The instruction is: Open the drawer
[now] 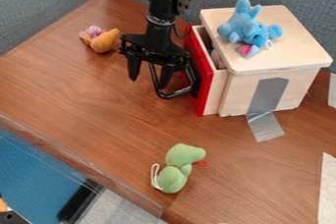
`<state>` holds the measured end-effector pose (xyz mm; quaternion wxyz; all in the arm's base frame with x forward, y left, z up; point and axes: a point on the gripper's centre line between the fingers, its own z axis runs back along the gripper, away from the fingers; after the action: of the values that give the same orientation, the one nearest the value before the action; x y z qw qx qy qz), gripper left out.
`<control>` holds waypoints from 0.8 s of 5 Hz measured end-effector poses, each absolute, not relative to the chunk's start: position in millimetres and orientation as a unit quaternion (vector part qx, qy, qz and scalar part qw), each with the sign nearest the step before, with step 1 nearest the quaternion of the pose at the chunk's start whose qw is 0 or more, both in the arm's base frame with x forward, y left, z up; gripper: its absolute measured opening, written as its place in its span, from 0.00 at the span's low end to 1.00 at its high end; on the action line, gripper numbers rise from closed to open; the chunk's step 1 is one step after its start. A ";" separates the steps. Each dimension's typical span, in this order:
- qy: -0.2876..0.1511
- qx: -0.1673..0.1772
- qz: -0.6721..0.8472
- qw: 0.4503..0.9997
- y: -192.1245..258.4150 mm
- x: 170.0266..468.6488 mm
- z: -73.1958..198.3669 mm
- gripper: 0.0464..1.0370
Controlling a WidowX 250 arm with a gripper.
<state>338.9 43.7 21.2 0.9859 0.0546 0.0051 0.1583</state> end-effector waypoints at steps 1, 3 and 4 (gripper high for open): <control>0.004 0.068 0.168 0.984 52.8 325.1 32.2 0.36; 0.007 0.081 0.183 0.980 63.6 299.7 43.1 0.01; 0.000 0.084 0.188 0.979 63.4 298.1 47.6 0.01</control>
<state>298.1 63.4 47.6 0.9785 0.0840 0.0003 0.1883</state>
